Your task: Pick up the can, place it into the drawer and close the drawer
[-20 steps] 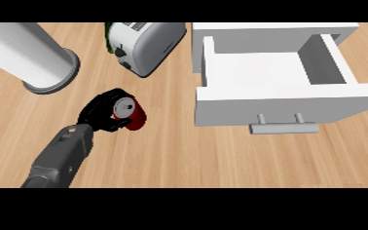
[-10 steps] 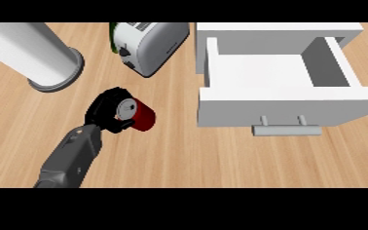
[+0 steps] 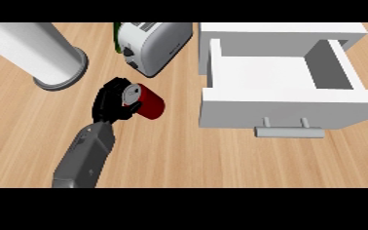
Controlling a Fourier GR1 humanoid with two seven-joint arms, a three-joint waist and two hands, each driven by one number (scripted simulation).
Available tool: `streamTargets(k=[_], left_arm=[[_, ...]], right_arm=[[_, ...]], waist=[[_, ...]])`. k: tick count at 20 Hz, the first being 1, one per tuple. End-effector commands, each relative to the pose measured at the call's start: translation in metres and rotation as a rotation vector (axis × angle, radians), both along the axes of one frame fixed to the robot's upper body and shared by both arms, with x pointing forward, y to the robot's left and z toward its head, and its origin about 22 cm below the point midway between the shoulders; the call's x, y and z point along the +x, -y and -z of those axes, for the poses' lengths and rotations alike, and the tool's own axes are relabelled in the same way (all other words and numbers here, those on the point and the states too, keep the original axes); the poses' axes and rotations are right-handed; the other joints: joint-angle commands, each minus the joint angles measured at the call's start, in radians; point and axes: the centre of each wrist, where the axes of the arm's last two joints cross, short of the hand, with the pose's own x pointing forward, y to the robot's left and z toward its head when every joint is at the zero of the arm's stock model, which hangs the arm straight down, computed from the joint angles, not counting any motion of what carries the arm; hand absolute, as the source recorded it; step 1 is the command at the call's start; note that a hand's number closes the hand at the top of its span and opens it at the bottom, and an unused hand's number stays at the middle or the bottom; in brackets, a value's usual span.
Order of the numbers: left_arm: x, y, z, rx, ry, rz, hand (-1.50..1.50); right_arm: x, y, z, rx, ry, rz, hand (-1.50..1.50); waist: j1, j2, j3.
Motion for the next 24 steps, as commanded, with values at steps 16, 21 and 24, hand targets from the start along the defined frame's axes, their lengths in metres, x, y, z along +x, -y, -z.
streamTargets(k=[16, 21, 24], left_arm=[[0.0, 0.075, -0.181, 0.11, 0.131, 0.014, 1.5], [0.015, 0.098, -0.229, 0.143, 0.169, -0.016, 1.5], [0.025, 0.118, -0.228, 0.147, 0.159, 0.001, 1.5]], right_arm=[[-0.004, -0.004, -0.016, 0.031, 0.012, 0.001, -1.5], [0.007, 0.002, -0.006, 0.014, 0.024, -0.009, -1.5], [0.002, -0.014, -0.021, 0.03, 0.025, -0.004, -1.5]], waist=[[-0.014, 0.005, -0.001], [-0.02, 0.009, -0.001], [-0.03, 0.01, -0.002]])
